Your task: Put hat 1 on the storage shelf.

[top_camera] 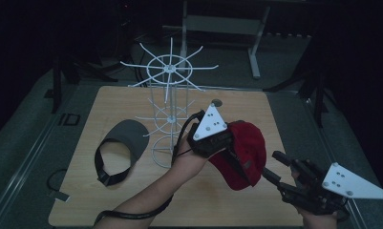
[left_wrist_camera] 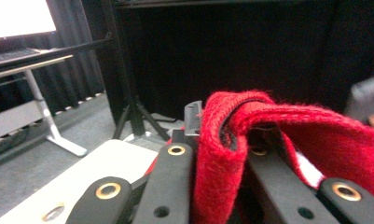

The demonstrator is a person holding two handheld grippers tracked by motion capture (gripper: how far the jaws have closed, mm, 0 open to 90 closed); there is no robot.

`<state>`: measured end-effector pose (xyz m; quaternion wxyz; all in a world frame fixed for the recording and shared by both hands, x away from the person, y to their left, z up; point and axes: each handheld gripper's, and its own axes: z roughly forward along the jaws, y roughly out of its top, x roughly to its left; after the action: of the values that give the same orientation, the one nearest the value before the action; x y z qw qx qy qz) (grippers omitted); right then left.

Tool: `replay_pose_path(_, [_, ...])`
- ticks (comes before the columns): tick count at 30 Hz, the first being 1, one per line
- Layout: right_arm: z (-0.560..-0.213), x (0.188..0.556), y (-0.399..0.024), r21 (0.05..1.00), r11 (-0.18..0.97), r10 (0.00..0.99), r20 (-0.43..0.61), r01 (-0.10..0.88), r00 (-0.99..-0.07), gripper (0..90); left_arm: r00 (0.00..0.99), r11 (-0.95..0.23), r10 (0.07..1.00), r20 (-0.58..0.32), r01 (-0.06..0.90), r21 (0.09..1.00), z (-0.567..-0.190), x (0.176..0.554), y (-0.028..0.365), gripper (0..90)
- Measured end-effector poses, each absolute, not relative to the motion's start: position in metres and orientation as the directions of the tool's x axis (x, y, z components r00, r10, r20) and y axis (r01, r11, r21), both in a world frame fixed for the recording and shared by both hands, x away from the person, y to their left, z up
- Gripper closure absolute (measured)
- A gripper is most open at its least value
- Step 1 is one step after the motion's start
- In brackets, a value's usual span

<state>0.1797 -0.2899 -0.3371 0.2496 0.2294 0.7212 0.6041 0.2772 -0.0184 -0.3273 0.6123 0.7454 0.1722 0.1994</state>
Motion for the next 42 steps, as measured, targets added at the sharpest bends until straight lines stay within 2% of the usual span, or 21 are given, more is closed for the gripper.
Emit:
replay_pose_path(11, [-0.344, 0.222, -0.287, 0.962, 0.264, 0.629, -0.114, 0.073, -0.769, 47.8, 0.93, -0.211, 0.354, 0.099, -0.023, 0.977, -0.335, 0.28, -0.004, 87.3])
replay_pose_path(17, [-0.342, 0.227, -0.279, 0.947, 0.32, 0.575, -0.17, 0.029, -0.8, 52.9, 0.955, -0.217, 0.277, 0.108, -0.047, 0.975, -0.335, 0.278, -0.006, 87.2])
replay_pose_path(20, [-0.341, 0.226, -0.277, 0.942, 0.334, 0.556, -0.184, 0.015, -0.811, 63.7, 0.954, -0.217, 0.278, 0.111, -0.051, 0.975, -0.334, 0.278, -0.008, 87.2])
replay_pose_path(24, [-0.34, 0.223, -0.277, 0.944, 0.331, 0.553, -0.198, -0.005, -0.809, 86.4, 0.953, -0.21, 0.282, 0.111, -0.052, 0.976, -0.334, 0.279, -0.007, 87.2])
replay_pose_path(33, [-0.337, 0.22, -0.279, 0.962, 0.273, 0.58, -0.152, 0.015, -0.8, 88.6, 0.958, -0.203, 0.266, 0.11, -0.056, 0.978, -0.336, 0.278, -0.006, 86.3])
replay_pose_path(35, [-0.336, 0.22, -0.28, 0.964, 0.263, 0.592, -0.14, 0.026, -0.793, 88.6, 0.954, -0.205, 0.279, 0.113, -0.055, 0.977, -0.336, 0.278, -0.006, 83.6])
replay_pose_path(40, [-0.333, 0.22, -0.283, 0.97, 0.241, 0.612, -0.132, 0.026, -0.78, 88.6, 0.946, -0.22, 0.3, 0.122, -0.056, 0.974, -0.337, 0.278, -0.002, 64.7])
replay_pose_path(42, [-0.331, 0.22, -0.284, 0.972, 0.233, 0.62, -0.129, 0.025, -0.774, 88.6, 0.944, -0.22, 0.311, 0.113, -0.045, 0.974, -0.337, 0.278, 0.0, 60.8])
